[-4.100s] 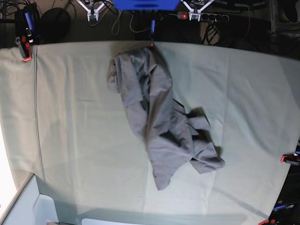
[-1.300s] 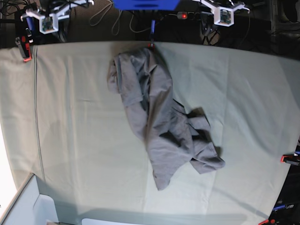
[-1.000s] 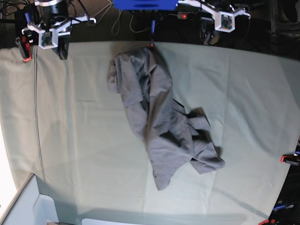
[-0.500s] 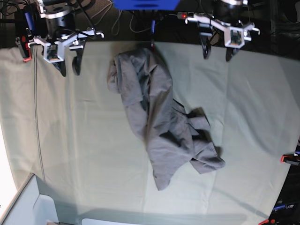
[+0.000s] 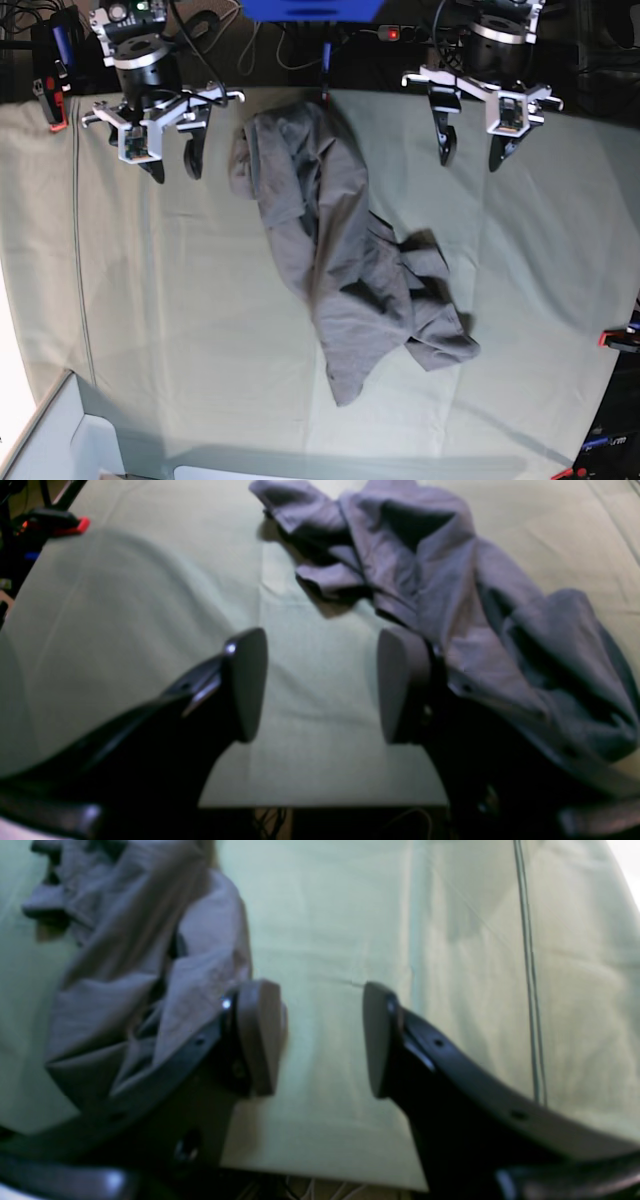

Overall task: Layout the t-shirt on the table in an organized manner, then fold the t-shirt properly
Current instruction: 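Lower both grippers toward the crumpled grey t-shirt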

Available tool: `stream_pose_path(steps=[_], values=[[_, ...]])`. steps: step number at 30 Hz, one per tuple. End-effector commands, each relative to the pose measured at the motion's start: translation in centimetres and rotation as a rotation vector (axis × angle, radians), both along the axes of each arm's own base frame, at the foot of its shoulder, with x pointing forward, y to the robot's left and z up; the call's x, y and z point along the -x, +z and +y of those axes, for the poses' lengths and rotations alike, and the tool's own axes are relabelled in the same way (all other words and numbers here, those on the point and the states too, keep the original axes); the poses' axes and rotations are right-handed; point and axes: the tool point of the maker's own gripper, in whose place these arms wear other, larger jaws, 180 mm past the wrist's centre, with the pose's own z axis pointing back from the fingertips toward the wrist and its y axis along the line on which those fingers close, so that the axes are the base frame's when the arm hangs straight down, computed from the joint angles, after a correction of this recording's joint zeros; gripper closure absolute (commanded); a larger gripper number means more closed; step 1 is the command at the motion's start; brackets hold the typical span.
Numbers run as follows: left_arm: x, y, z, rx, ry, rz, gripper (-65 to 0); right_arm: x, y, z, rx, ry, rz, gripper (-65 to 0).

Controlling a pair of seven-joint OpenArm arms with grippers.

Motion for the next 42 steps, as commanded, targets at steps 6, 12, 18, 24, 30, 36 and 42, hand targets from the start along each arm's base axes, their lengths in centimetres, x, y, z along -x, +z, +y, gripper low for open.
stream_pose_path(steps=[6, 12, 18, 24, 30, 36, 42], values=[[-1.2, 0.9, 0.2, -0.007, 0.003, -0.053, -34.2, -0.9, 1.4, 0.9, -0.016, 0.022, -0.059, -27.4], [-4.5, 0.2, 0.4, -0.009, 0.01, -0.095, -34.2, -0.8, 1.2, 1.3, -0.023, 0.032, -0.053, -27.4], [-10.1, -1.3, 0.4, 0.011, 0.037, -0.129, -34.2, -0.4, 0.7, 1.3, -0.022, 0.031, -0.038, -27.4], [-12.6, -3.9, 0.3, 0.028, 0.059, -0.086, -34.2, -0.3, 0.6, 1.1, -0.015, 0.03, -0.033, -27.3], [-13.1, -4.9, 0.4, 0.028, 0.063, -0.069, -33.9, 0.2, 0.3, 1.1, -0.016, 0.029, -0.017, -27.3], [-13.8, -4.5, 0.3, 0.029, 0.063, -0.082, -29.4, 0.3, 0.3, 1.1, -0.017, 0.029, -0.016, -27.3], [-13.9, -4.5, 0.4, 0.028, 0.067, -0.083, -10.2, 0.4, 0.2, 1.2, -0.018, 0.03, -0.012, -27.3]])
